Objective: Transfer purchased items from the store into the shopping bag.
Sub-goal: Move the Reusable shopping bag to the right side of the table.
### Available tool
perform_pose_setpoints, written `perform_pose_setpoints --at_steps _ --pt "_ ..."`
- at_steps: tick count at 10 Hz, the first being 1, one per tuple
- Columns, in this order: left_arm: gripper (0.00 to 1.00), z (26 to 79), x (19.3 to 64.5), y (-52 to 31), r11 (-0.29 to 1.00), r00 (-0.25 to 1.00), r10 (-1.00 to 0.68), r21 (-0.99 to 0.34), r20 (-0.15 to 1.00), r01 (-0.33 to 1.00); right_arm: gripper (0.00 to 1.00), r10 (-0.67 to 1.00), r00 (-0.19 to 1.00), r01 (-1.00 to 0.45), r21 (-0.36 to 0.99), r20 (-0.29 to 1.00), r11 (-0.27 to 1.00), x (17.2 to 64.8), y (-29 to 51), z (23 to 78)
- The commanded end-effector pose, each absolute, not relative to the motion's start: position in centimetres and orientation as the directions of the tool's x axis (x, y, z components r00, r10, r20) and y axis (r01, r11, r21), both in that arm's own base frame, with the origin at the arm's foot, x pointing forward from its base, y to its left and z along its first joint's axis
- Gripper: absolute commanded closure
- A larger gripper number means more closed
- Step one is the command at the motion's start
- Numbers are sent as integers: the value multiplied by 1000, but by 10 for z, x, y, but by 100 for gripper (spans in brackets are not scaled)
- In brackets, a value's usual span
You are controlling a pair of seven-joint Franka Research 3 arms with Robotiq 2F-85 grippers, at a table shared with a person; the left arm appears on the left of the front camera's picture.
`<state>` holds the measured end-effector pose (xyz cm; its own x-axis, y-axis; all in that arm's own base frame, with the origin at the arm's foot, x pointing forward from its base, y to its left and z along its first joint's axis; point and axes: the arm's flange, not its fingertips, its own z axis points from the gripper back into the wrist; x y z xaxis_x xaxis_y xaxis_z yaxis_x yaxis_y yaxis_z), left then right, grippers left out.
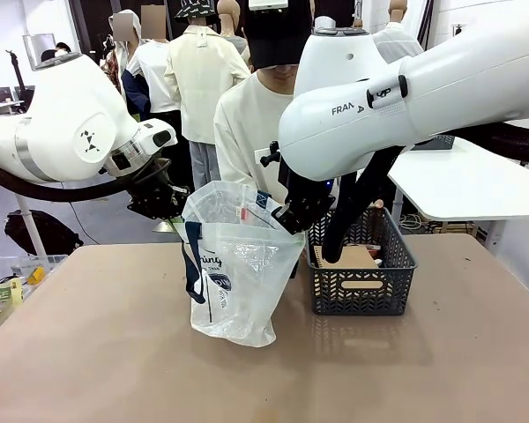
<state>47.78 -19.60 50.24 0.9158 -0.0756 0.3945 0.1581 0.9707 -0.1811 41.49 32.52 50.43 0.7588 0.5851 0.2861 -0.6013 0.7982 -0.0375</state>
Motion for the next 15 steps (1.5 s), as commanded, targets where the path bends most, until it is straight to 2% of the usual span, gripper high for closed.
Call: perform_pose_setpoints --at_steps 1,15 --pt "100 504 478 -195 971 915 -74 -181 397 157 100 580 761 -596 -39 289 802 416 323 506" --pt "100 504 478 -195 971 915 -74 -181 397 157 100 580 761 -596 -39 289 802 416 323 506"
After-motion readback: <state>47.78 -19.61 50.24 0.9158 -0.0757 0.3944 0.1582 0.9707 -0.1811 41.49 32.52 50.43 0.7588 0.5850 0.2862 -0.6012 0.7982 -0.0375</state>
